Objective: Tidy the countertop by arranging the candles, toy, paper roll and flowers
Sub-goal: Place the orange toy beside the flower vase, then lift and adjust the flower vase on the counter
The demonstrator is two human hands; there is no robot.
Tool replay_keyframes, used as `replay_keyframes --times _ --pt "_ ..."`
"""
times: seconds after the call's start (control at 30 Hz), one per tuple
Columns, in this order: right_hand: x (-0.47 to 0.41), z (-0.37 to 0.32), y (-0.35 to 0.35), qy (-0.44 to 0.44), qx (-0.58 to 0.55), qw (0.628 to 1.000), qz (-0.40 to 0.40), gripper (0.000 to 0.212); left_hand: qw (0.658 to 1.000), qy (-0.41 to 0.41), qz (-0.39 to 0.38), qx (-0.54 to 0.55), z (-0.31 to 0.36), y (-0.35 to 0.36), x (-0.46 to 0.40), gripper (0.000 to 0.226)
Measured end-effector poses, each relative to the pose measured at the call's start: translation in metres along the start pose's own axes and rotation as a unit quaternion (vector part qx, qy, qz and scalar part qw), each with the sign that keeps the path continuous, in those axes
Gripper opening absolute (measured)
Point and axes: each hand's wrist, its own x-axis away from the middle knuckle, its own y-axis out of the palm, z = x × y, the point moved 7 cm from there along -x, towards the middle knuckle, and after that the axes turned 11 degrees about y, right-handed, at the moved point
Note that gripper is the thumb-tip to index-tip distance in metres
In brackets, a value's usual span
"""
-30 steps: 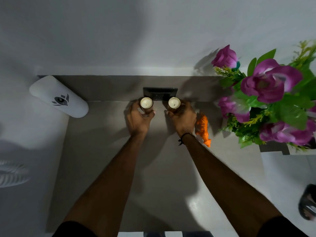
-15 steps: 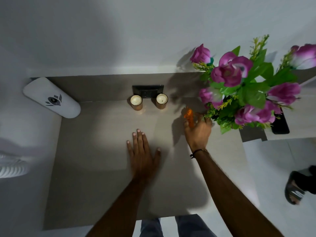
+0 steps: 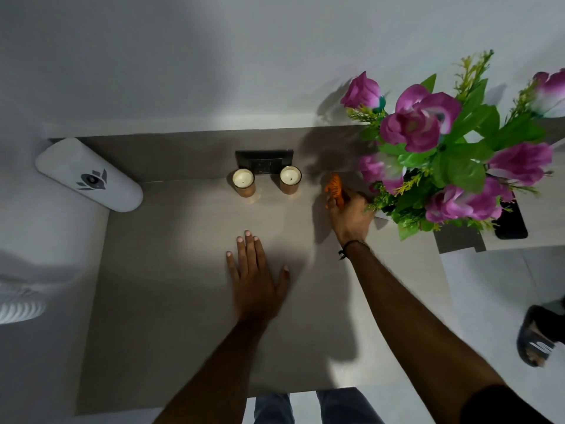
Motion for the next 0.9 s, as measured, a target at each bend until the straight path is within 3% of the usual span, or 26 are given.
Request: replay_keyframes --times 0.23,0.43,0.53,0.67,0.8,0.9 --pt "-0.001 0.004 0.0 -0.004 -0.009 1.0 0.002 0.037 1.0 -0.002 -0.001 -0.002 0.001 -0.002 0.001 0.09" --pt "0.048 0.072 -0.048 0.03 -0.116 0.986 0.115 0.039 1.0 -0.007 -0.021 -0.009 0.0 0.0 0.001 0.093" --pt "0.052 0.115 -0.059 0.104 -0.128 0.977 0.132 0.058 1.0 -0.006 -0.017 -0.006 0.0 0.0 0.002 0.092" --pt "0.019 0.123 -0.06 0.154 -0.141 0.969 0.135 0.095 1.0 -0.004 -0.013 -0.001 0.0 0.0 0.001 0.092" --pt "-0.01 0.108 -0.047 0.12 -0.16 0.976 0.091 0.094 1.0 -0.006 -0.015 -0.007 0.001 -0.001 0.001 0.091" --pt "-0.021 0.118 -0.044 0.167 -0.265 0.947 0.063 0.107 1.0 -0.009 -0.017 -0.006 0.002 -0.003 0.002 0.091"
